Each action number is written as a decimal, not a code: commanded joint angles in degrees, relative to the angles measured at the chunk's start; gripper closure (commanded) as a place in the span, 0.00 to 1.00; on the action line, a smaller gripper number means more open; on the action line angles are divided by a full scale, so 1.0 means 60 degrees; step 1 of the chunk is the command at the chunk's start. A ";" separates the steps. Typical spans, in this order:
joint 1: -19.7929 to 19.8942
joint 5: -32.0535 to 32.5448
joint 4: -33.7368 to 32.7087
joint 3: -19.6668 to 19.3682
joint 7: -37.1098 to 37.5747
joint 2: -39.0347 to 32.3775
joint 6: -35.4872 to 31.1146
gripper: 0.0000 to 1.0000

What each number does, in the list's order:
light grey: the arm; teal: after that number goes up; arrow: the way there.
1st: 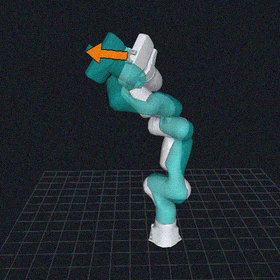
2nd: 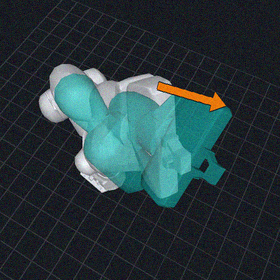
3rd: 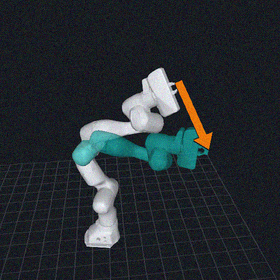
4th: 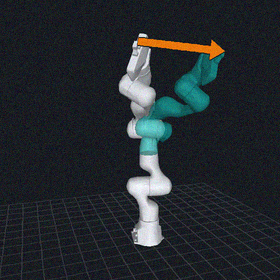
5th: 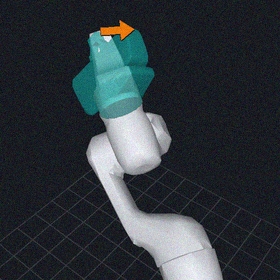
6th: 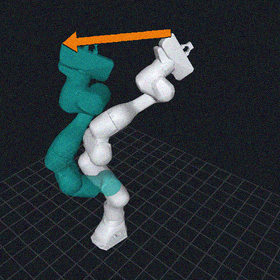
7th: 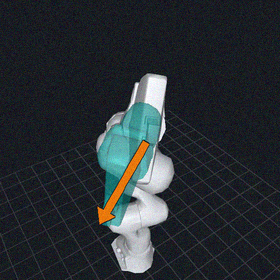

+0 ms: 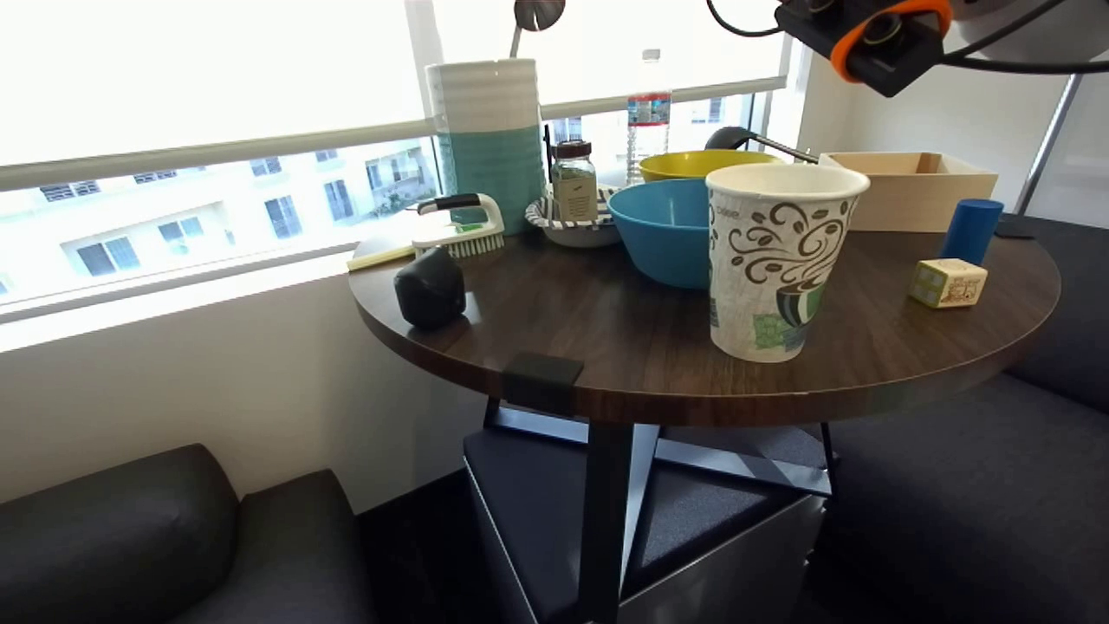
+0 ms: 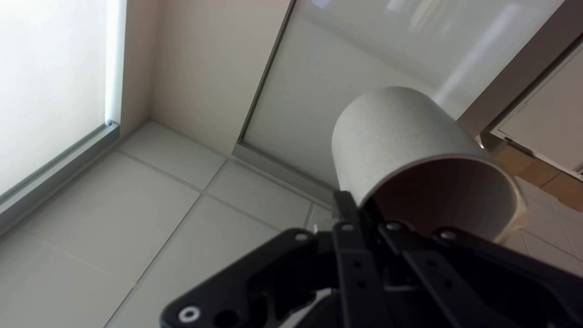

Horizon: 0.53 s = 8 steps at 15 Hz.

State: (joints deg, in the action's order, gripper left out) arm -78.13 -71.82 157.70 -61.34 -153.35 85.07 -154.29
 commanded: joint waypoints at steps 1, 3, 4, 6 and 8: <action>-0.0009 -0.0471 -0.0116 -0.0098 -0.0806 0.0000 0.0295 0.99; -0.0023 -0.0516 -0.0141 -0.0148 -0.1074 0.0000 0.0343 0.99; 0.0158 -0.0238 -0.0170 -0.0128 -0.0703 0.0000 0.0501 0.99; 0.0237 -0.0225 -0.0221 -0.0162 -0.0685 0.0000 0.0680 0.99; 0.0358 -0.0221 -0.0243 -0.0186 -0.0695 0.0001 0.0845 0.99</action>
State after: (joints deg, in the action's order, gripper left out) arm -77.11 -71.96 156.93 -62.17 -155.47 85.08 -151.84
